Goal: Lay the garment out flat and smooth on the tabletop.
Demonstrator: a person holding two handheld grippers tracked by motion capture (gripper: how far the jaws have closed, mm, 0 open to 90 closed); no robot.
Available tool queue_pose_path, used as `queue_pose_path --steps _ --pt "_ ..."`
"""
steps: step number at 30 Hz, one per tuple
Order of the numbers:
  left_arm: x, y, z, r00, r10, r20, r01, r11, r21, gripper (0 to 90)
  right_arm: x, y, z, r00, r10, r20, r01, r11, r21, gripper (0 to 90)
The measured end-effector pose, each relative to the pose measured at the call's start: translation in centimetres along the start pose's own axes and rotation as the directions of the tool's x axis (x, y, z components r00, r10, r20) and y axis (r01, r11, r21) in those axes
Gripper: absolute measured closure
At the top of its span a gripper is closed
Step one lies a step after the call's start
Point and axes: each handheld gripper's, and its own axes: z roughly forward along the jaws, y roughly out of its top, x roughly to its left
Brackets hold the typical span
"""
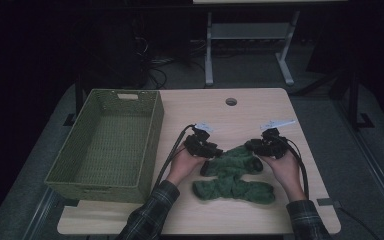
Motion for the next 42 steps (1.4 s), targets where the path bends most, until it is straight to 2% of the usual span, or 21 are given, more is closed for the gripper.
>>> queue_pose_path --steps 4,8,11,13,15,18,21,24,28,29,31,34,37,39,41,42 --pt "-0.5 -0.1 0.6 0.9999 0.013 0.000 -0.013 0.9995 0.029 57.0 -0.3 -0.8 0.4 0.9999 0.011 -0.001 -0.011 0.9989 0.047 64.2" --pt "-0.8 -0.2 1.1 0.9998 0.015 0.010 -0.015 0.9987 0.049 57.2 -0.4 -1.7 0.7 1.0000 0.003 -0.001 -0.002 0.9979 0.065 68.0" --pt "-0.8 -0.3 1.4 0.9997 0.015 0.018 -0.017 0.9976 0.068 58.5 -0.5 -2.2 0.9 0.9999 0.006 -0.012 -0.005 0.9955 0.094 75.9" --pt "-0.8 -0.3 1.6 0.9997 0.001 0.024 -0.003 0.9978 0.066 60.4 -0.4 -2.3 1.0 0.9998 -0.012 -0.018 0.014 0.9943 0.105 83.2" --pt "-0.8 -0.3 1.6 0.9994 -0.007 0.035 0.005 0.9976 0.069 65.9 -0.3 -2.4 1.0 0.9993 -0.032 -0.020 0.034 0.9936 0.107 85.9" --pt "-0.8 -0.3 1.6 0.9993 -0.010 0.037 0.007 0.9974 0.071 80.4 -0.2 -2.5 1.0 0.9990 -0.038 -0.023 0.040 0.9932 0.110 86.8" --pt "-0.7 -0.2 1.3 0.9996 0.013 0.024 -0.015 0.9971 0.075 87.3 -0.1 -2.5 0.7 0.9986 -0.047 -0.022 0.049 0.9938 0.100 87.4" --pt "-0.9 0.0 0.5 0.9997 0.024 -0.001 -0.024 0.9991 0.034 88.0 0.0 -2.3 0.1 0.9987 -0.049 -0.017 0.050 0.9966 0.066 87.8" --pt "-0.8 0.5 -1.6 0.9977 0.045 -0.051 -0.046 0.9983 -0.034 88.0 0.3 -1.7 -1.1 0.9983 -0.053 -0.022 0.053 0.9986 0.000 87.8" --pt "-0.8 0.7 -2.3 0.9964 0.044 -0.072 -0.049 0.9965 -0.067 88.0 0.4 -1.4 -1.5 0.9976 -0.067 -0.019 0.067 0.9976 -0.019 87.8" --pt "-0.8 0.9 -3.3 0.9924 0.053 -0.111 -0.065 0.9927 -0.102 88.0 0.5 -1.1 -1.9 0.9968 -0.078 -0.019 0.076 0.9949 -0.066 87.8" --pt "-0.7 0.9 -4.5 0.9848 0.057 -0.164 -0.084 0.9832 -0.162 88.0 0.5 -0.7 -2.1 0.9963 -0.084 -0.019 0.082 0.9929 -0.087 87.8" --pt "-0.3 0.6 -4.8 0.9788 0.060 -0.196 -0.097 0.9783 -0.183 88.0 0.4 -0.6 -1.6 0.9967 -0.080 -0.014 0.078 0.9929 -0.090 87.8" --pt "0.1 0.2 -4.4 0.9788 0.042 -0.200 -0.080 0.9800 -0.182 88.1 0.2 -0.6 -1.0 0.9969 -0.077 -0.013 0.076 0.9940 -0.079 87.7" --pt "0.6 -0.3 -3.9 0.9751 0.041 -0.218 -0.078 0.9834 -0.164 88.0 0.0 -0.7 -0.3 0.9979 -0.064 -0.008 0.063 0.9960 -0.063 87.4" --pt "0.9 -0.5 -3.6 0.9752 0.034 -0.218 -0.070 0.9850 -0.158 88.0 -0.1 -0.8 0.1 0.9987 -0.051 -0.007 0.051 0.9973 -0.053 87.3"
